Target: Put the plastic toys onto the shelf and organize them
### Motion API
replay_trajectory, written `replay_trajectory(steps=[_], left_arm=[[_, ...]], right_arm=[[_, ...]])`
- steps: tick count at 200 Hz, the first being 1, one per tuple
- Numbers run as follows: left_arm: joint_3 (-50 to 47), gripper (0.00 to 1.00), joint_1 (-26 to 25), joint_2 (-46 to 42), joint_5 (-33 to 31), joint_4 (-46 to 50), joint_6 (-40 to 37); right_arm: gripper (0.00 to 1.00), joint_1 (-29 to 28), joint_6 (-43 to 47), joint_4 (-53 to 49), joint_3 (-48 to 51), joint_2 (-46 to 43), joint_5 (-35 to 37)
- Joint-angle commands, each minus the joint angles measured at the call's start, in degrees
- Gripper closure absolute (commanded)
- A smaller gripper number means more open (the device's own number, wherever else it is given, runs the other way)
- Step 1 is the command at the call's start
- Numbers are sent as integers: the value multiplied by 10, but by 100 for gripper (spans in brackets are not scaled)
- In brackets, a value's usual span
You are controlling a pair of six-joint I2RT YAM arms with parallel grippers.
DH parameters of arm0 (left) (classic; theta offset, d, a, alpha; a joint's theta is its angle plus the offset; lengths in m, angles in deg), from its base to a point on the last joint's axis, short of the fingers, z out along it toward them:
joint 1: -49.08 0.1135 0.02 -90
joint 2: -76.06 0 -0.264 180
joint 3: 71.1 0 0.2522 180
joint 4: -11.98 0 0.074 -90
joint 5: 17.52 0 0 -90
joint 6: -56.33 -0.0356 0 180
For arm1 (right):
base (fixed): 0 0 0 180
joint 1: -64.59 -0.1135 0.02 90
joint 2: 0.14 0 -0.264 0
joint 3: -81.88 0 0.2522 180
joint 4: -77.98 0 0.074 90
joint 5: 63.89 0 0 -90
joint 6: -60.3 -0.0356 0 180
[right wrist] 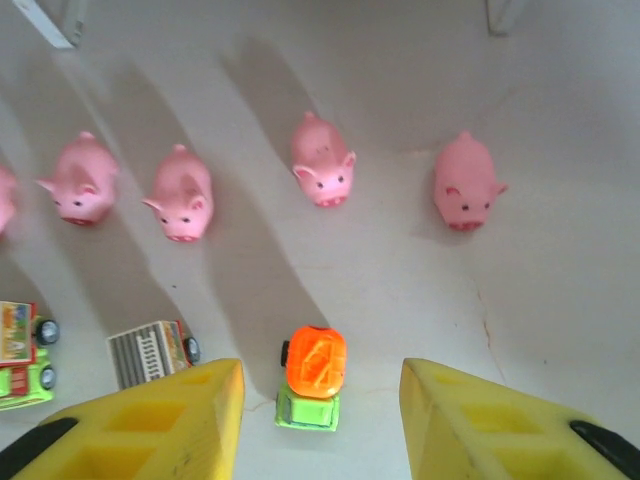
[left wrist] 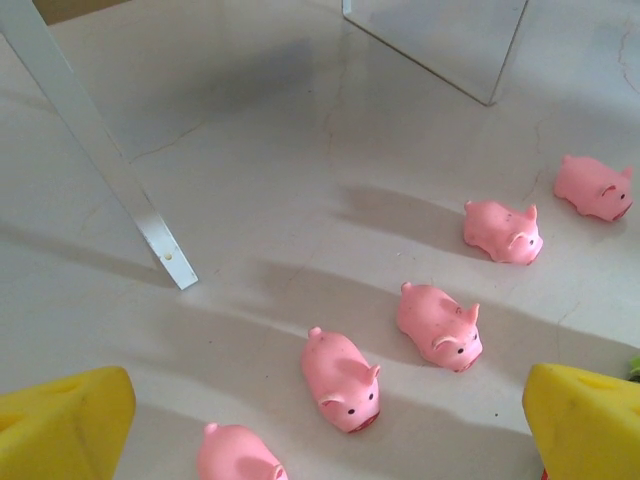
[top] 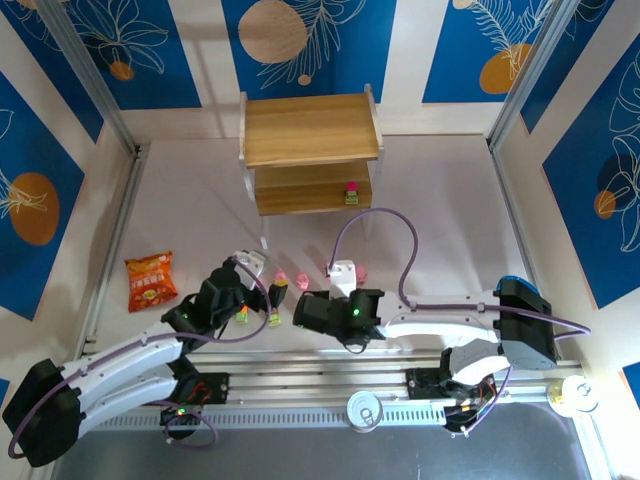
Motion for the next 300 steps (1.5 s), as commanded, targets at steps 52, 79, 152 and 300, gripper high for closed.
replay_trajectory(steps=[52,79,152,300], left_arm=[[10,1,-1,-15,-16,-3,2],[10,1,-1,-18,-18,0,2],[10,1,0,-18,-21,0,4],[10,0,0,-17,-19,2,5]], right_arm=[[56,-54,-169,-28,1,104,55],[56,-56,-170,-14,5,115,47],[56,-37,-134,83,55,115,9],[53,-4,-86,173,97,121,-29]])
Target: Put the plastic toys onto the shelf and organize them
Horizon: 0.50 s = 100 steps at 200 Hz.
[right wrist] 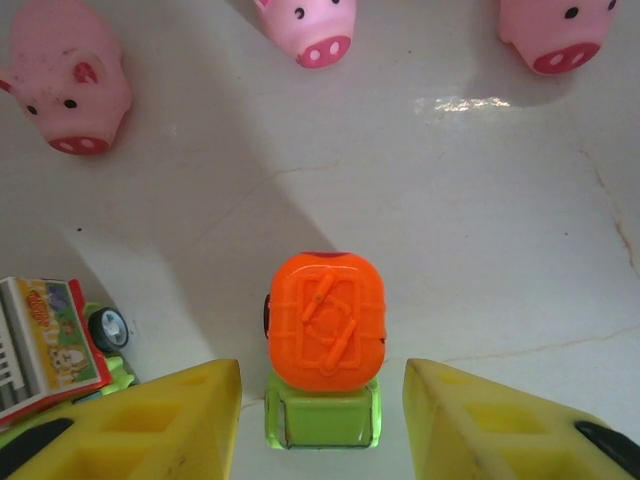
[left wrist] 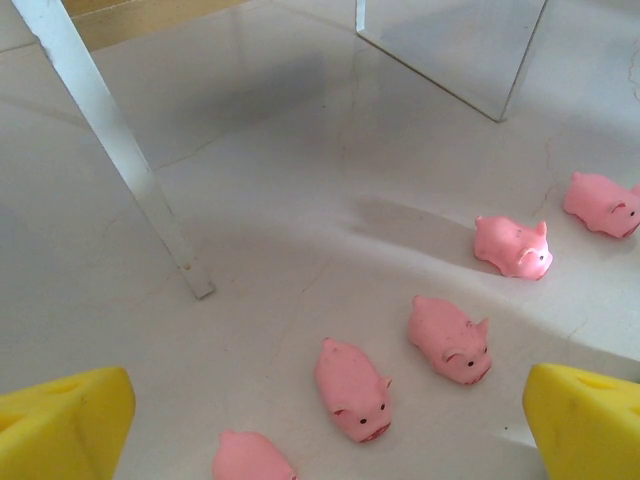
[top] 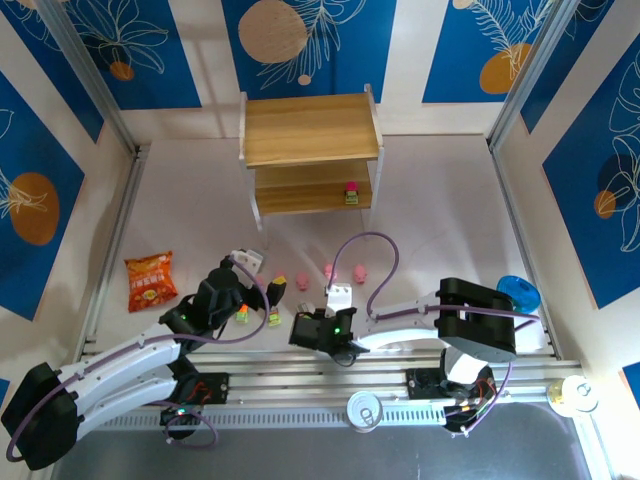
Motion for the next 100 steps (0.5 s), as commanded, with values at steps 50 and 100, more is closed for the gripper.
replay_trajectory(steps=[50,100], left_arm=[[10,1,-1,-6,-4,2,5],[9,1,-1,-5,-4,4,6]], right_arm=[[54,6,2,13,6,20,-8],[55,7,-5,3,0,28,-11]])
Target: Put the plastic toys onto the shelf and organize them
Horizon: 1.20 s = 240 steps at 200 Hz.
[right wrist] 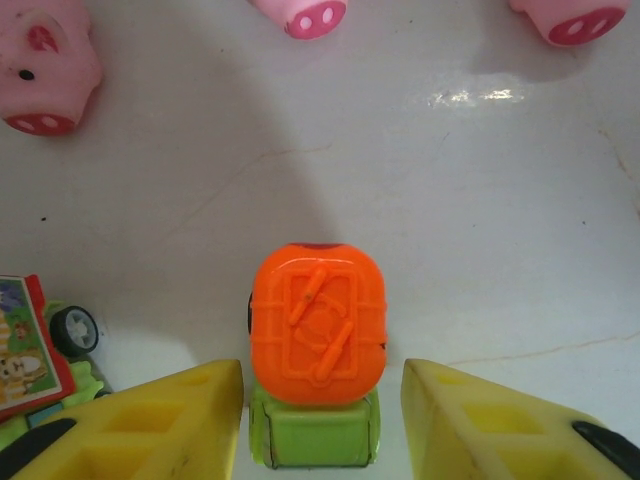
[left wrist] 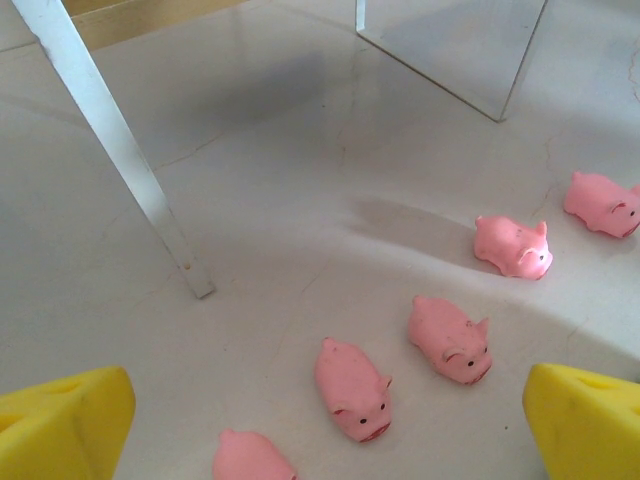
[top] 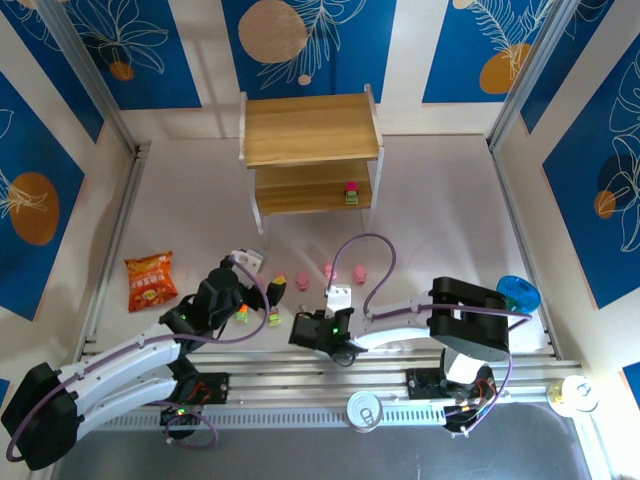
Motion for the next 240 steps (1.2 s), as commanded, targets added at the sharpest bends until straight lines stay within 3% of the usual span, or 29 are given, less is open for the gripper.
replay_trajectory(steps=[1,166,240], left_arm=[[9,1,0,-5,-4,4,6],[10,0,0,-4,-1,6,8],[10,0,0,-4,-1,6,7]], right_arm=[[55,3,-6,-10,-3,9,-1],[60,18,17,18,-5,24,-16],[69,18,27,11,-8,22,-5]])
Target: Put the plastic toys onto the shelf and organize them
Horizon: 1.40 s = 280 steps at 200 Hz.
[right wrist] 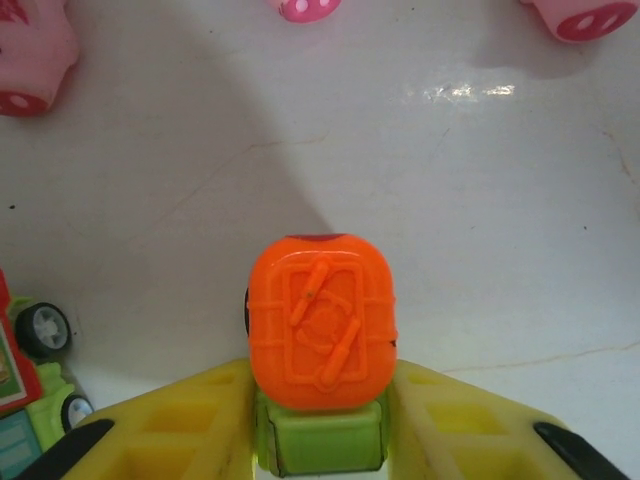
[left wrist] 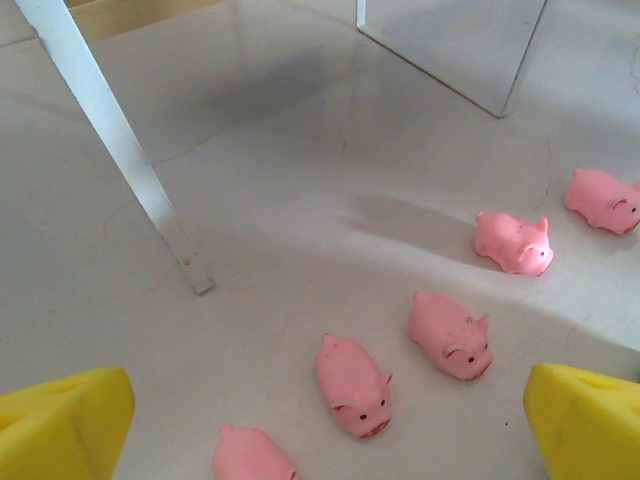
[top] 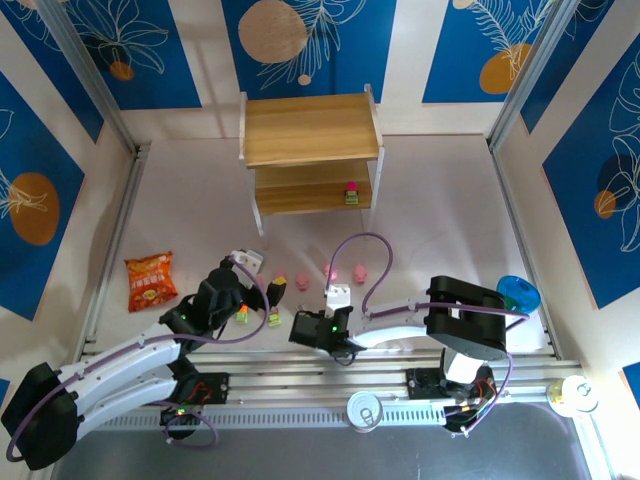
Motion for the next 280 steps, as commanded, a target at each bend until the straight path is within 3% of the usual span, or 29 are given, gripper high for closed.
replay_trajectory(steps=[1,146,216,280], left_arm=[[10,0,0,-4,-1,2,5],[11,0,0,0,-2,0,4],[14,0,0,10,-3,-3,4],[14,0,0,11,-1,-5,4]], right_arm=[[69,7,1,11,-7,13,7],[70,8,44,-76,-38,-84,67],[70,73,195,-50,-80,-162,60],[70,158,331,4,-150,-144,17]])
